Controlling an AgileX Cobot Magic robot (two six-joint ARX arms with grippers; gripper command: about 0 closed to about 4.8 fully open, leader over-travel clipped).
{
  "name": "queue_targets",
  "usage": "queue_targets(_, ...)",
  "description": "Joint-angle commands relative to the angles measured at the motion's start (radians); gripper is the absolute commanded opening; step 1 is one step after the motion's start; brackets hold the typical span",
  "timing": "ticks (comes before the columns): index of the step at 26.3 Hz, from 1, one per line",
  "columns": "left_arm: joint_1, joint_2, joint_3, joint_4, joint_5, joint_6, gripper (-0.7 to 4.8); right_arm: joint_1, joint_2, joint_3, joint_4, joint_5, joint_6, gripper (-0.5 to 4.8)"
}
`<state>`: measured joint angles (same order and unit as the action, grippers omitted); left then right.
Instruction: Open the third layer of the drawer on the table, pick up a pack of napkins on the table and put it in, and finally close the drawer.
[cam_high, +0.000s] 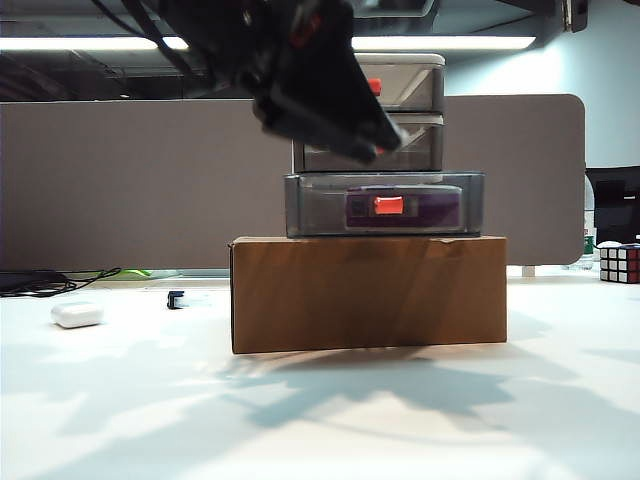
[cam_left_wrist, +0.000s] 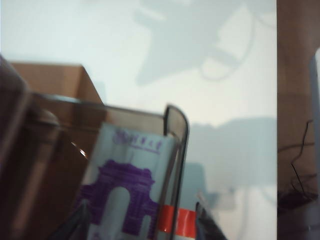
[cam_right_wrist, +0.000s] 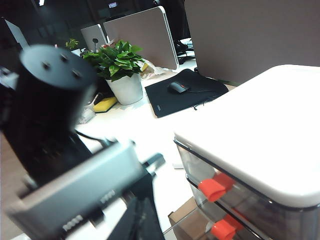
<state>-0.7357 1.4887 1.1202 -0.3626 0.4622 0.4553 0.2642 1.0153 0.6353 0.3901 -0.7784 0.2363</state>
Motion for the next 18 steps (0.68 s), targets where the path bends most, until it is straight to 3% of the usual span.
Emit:
queue_targets(1,0.001,-0.072,0.007,-0.043,0.018,-0.086,2.31,0.0,-0.004,0.005,0.013,0.026,0.003,-0.06)
queue_targets(3,0.0,-0.106,0.007,-0.114,0.07,-0.113,1.98,0.0,-0.002,0.005,0.031,0.03,0.002,-0.06)
queue_targets(6,-0.009,-0.129,0.007,-0.259,0.191,-0.149,0.49,0.0,0.008,0.018,0.061,0.07,0.002,-0.06)
queue_targets(8,-0.02,-0.127,0.006,-0.319,0.188,-0.148,0.07,0.0,0.029,0.044,0.062,0.073,-0.002,-0.06)
queue_targets(18,-0.047,-0.003,0.004,-0.212,-0.016,-0.122,-0.06,0.002,0.357,0.38,0.016,0.04,-0.002,-0.06)
